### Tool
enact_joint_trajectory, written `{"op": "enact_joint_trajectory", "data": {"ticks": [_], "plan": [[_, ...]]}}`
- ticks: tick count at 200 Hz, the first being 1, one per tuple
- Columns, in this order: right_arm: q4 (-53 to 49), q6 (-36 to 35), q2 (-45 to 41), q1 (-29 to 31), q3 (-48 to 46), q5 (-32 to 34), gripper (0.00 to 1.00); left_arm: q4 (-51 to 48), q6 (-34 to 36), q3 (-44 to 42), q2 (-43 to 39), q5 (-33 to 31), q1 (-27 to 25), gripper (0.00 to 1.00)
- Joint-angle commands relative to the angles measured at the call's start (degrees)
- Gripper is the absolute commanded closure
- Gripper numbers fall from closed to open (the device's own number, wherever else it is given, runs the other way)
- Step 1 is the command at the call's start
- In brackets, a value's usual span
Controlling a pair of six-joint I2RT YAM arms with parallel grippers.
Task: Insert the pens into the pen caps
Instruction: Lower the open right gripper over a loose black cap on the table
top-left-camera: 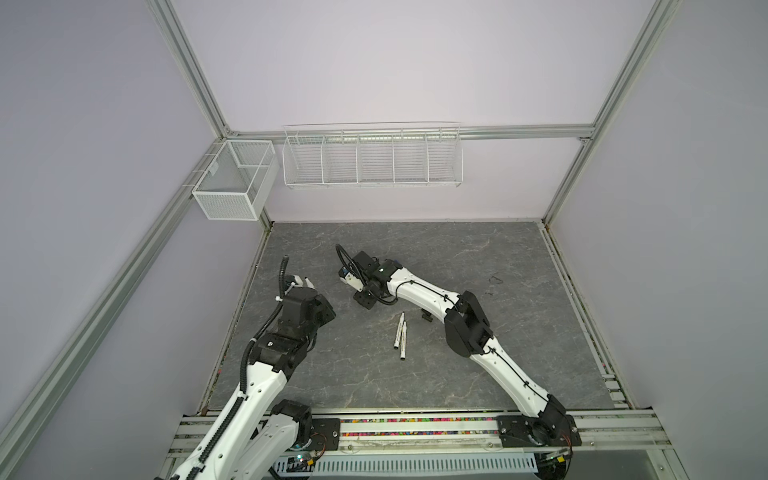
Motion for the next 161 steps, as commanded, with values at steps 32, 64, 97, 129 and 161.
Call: {"op": "enact_joint_trajectory", "data": {"ticks": [32,64,97,129,161], "plan": [[0.2,1.2,-0.8,-1.0,-1.7,0.3,0.42,-1.3,-0.3,1.1,-0.9,-1.5,0.6,1.0],[-3.2,-2.2,3.5,-1.3,3.4,-1.0,0.38,-1.3,-0.4,1.2,-0.6,-1.1,0.7,1.0],[-4.2,-7.8,6.4,-1.4,5.6,0.8,0.36,-1.5,-0.8,1.5,-0.4,-0.8,0.8,1.0],[-3.2,-12.7,7.7,-1.4,6.2,1.2,0.37,-2.1,-0.5,2.2,-0.2,-0.6,0.8,1.0],[-2.4,-16.2,9.0,-1.3,8.1,-0.6,0.39,-3.5,0.0,3.4,0.4,-0.6,0.8,1.0]]}}
